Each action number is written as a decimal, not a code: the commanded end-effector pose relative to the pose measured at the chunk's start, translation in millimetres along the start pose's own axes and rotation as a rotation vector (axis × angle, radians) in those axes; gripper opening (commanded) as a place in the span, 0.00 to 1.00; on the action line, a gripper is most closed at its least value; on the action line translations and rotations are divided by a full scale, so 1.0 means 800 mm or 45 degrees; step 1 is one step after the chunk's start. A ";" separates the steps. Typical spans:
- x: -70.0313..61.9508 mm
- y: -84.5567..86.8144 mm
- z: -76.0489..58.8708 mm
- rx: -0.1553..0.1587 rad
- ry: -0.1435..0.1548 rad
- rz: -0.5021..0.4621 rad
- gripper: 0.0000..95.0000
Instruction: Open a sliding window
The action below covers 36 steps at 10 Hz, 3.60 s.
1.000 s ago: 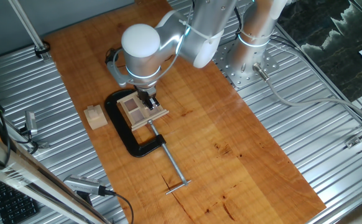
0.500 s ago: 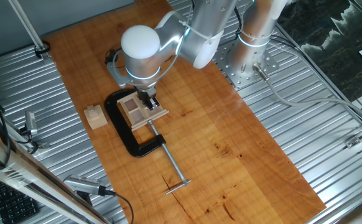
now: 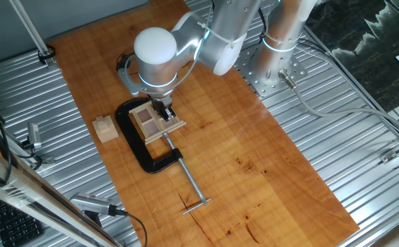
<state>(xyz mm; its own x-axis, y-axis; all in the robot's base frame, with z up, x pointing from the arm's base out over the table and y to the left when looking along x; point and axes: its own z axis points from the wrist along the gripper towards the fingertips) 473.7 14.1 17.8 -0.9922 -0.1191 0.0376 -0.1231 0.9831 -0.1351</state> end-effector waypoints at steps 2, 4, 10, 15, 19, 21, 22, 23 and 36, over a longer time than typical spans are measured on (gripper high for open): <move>0.000 0.001 0.001 -0.011 0.003 -0.048 0.00; 0.000 0.001 0.001 -0.014 0.011 -0.110 0.00; 0.000 0.001 0.001 0.010 0.015 -0.156 0.00; 0.000 0.001 0.001 -0.002 0.011 -0.120 0.00; 0.001 0.000 -0.001 0.000 0.014 -0.075 0.00; 0.001 0.000 -0.001 0.000 0.014 -0.054 0.00; 0.001 0.000 -0.001 0.001 0.014 -0.048 0.00; 0.001 0.000 -0.001 0.002 0.015 -0.038 0.00; -0.002 0.001 0.001 0.017 0.033 -0.025 0.00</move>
<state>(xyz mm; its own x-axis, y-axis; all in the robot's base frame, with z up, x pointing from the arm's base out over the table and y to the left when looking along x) 475.4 15.3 17.3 -0.9885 -0.1352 0.0678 -0.1440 0.9785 -0.1476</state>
